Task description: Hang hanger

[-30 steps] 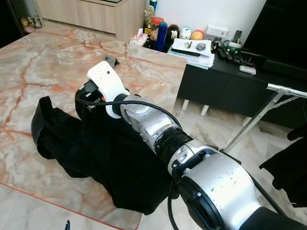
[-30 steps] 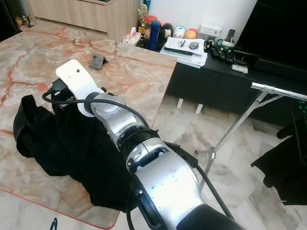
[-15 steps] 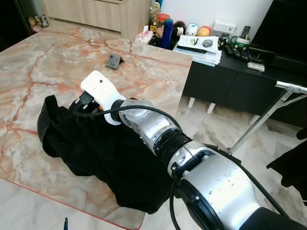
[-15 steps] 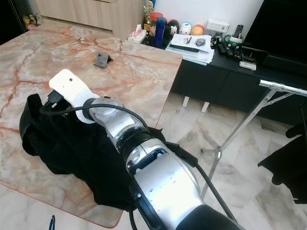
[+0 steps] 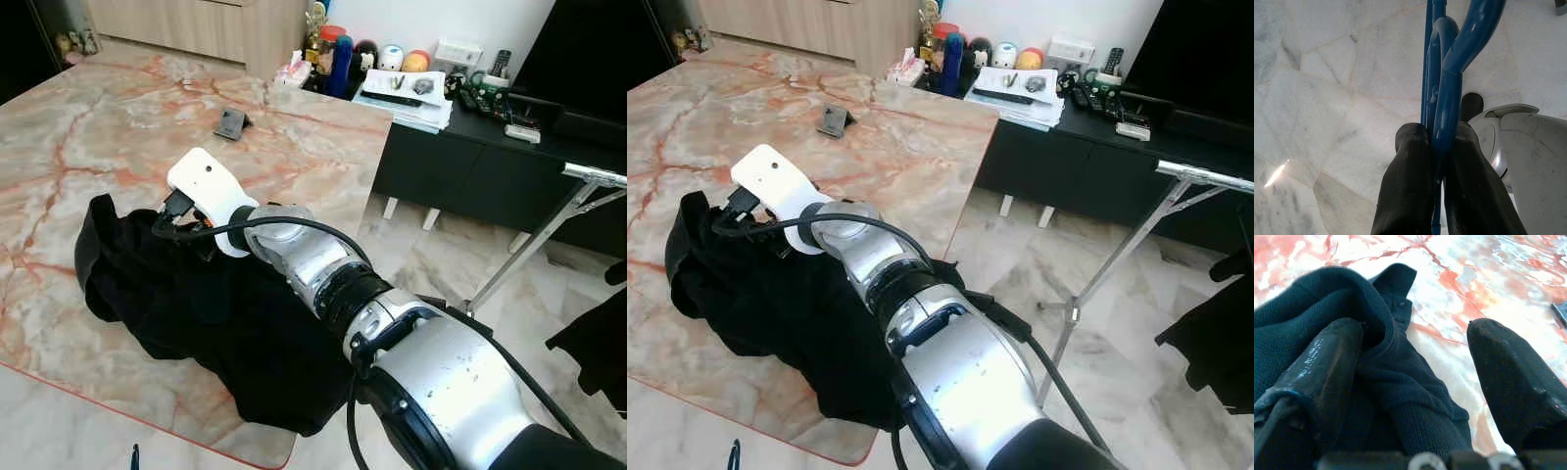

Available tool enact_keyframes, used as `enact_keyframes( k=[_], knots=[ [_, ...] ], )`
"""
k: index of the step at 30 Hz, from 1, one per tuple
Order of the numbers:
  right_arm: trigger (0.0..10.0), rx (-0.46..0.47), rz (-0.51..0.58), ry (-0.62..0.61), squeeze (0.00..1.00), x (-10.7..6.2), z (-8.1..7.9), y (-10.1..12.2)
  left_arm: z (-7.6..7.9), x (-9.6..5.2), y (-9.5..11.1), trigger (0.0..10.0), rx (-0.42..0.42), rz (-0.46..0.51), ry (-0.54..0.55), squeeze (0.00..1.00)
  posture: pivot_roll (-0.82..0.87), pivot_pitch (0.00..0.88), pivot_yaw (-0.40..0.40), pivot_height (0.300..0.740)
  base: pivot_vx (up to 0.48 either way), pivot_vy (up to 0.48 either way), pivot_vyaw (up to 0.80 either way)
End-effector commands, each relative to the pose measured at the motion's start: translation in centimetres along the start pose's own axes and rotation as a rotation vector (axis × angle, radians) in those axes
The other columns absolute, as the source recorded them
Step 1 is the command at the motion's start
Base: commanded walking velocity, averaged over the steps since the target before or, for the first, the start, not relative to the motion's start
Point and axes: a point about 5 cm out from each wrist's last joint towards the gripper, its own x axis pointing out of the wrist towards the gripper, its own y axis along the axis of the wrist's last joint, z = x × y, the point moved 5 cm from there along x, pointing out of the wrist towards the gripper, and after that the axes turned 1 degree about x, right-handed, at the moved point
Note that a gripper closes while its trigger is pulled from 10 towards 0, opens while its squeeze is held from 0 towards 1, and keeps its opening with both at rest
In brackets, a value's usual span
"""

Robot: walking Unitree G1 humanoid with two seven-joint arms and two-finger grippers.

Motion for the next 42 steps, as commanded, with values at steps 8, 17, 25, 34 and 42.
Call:
enact_keyframes(
  k=[8,17,25,34,42],
  knots=[
    [10.0,0.101,0.06,0.035,1.0,0.6,-1.7,0.6,4.0,-1.4,-3.8,10.0,0.053,-0.117,-0.146,0.0,0.07,0.208,-0.115,0.74,0.0,0.0,0.0],
    [10.0,0.095,0.063,-0.109,1.0,-1.1,2.8,-0.3,4.2,-1.4,-3.7,10.0,0.067,-0.113,-0.155,0.0,0.07,0.207,-0.114,0.74,0.0,0.0,0.0],
    [10.0,0.139,0.123,-0.198,1.0,-2.9,6.1,0.1,4.1,-1.4,-3.7,10.0,0.077,-0.113,-0.157,0.0,0.06,0.205,-0.104,0.74,0.0,0.0,0.0],
    [10.0,0.287,0.32,-0.348,0.0,-5.9,10.3,1.3,4.0,-1.3,-3.5,10.0,0.086,-0.103,-0.157,0.0,0.06,0.211,-0.099,0.74,0.0,0.0,0.0],
    [10.0,0.318,0.388,-0.821,0.0,-14.6,17.3,-5.0,3.6,-1.3,-3.5,10.0,0.082,-0.093,-0.139,0.0,0.05,0.22,-0.099,0.74,0.0,0.0,0.0]
  ],
)
